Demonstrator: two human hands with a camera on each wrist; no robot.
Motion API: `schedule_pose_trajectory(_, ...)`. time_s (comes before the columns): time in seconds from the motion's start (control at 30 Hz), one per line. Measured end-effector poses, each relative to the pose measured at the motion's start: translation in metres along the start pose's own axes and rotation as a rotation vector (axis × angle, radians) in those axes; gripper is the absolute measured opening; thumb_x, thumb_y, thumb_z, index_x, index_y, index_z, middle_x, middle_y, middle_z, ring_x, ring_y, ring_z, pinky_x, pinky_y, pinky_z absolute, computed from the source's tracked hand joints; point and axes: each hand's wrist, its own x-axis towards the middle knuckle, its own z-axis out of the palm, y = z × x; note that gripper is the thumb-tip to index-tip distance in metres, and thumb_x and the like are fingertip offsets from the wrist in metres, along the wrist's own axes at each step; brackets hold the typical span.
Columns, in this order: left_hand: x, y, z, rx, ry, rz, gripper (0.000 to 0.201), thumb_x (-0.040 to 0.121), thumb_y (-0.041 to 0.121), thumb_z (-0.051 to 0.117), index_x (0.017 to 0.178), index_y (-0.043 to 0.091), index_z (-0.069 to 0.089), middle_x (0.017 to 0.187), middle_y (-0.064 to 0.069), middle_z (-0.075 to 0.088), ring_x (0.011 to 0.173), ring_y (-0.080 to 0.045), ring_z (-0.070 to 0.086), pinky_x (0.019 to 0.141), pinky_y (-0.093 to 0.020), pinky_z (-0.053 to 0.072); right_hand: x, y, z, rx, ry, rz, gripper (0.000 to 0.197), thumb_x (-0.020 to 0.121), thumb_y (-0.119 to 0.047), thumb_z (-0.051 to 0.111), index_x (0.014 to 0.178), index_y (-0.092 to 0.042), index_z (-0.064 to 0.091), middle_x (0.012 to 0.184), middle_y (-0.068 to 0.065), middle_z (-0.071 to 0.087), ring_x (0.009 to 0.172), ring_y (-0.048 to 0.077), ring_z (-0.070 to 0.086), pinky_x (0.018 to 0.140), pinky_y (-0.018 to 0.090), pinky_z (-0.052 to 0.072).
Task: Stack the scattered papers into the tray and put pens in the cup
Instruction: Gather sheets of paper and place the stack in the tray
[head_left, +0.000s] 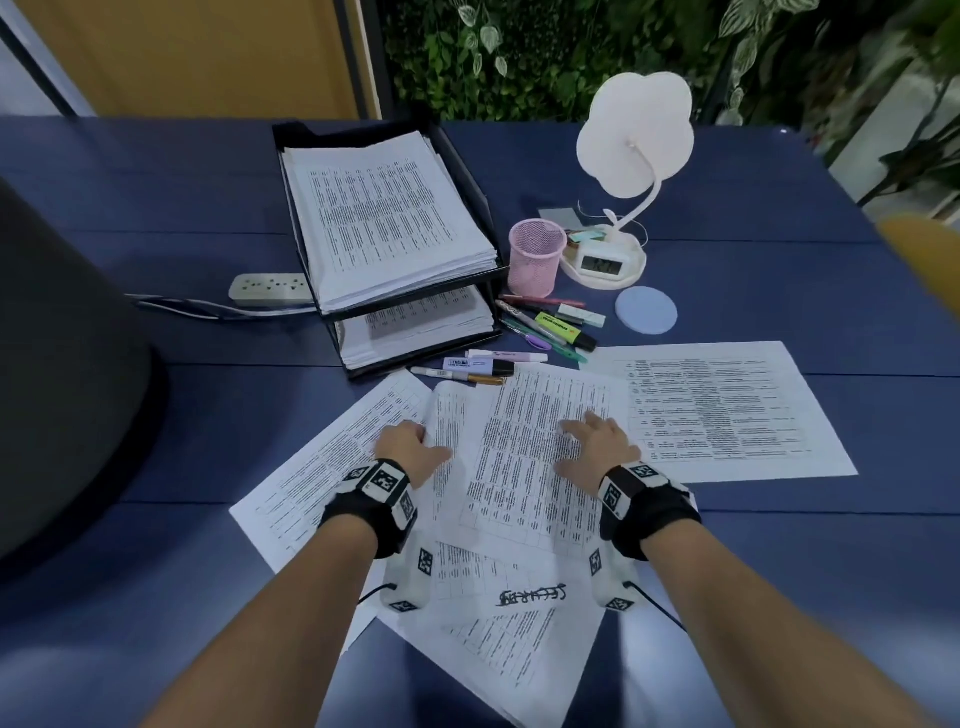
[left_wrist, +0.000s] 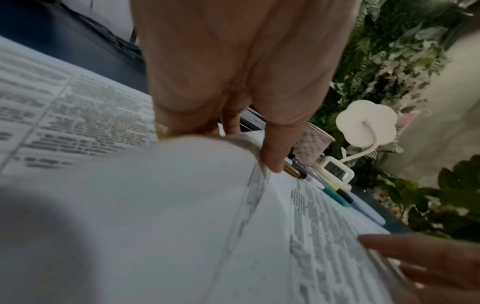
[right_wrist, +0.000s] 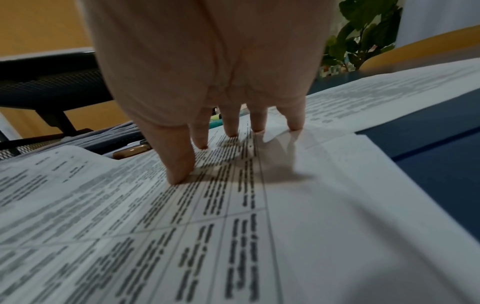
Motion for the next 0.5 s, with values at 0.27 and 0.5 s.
schedule_pose_trajectory(0.27, -0.008, 0.004, 0.017, -0.296, 0.014, -0.046, 0.078, 0.080, 0.016, 0.074, 0.138, 0.013, 0.022, 0.136, -0.020, 0.047, 0.111, -0.036, 0.056, 0.093, -0.040, 0.049, -0.013, -0.012, 0.000, -0.087, -0.122, -0.065, 0.061, 0.087, -0.047, 0.054, 0.142, -0.047, 0.027, 0.157, -0.013, 0.011, 0.144, 0.025, 0.011, 0.110, 0.054, 0.026)
schedule_pose_trajectory(0.5, -0.005, 0.000, 0.009, -0.057, 0.024, -0.048, 0.112, 0.061, 0.026, 0.088, 0.143, 0.019, 0.011, 0.126, -0.014, 0.053, 0.101, -0.030, 0.058, 0.083, -0.037, 0.051, -0.007, -0.034, -0.009, -0.137, -0.099, -0.045, 0.043, 0.087, -0.044, 0.054, 0.130, -0.045, 0.046, 0.139, -0.004, 0.039, 0.128, 0.025, 0.033, 0.100, 0.050, 0.030)
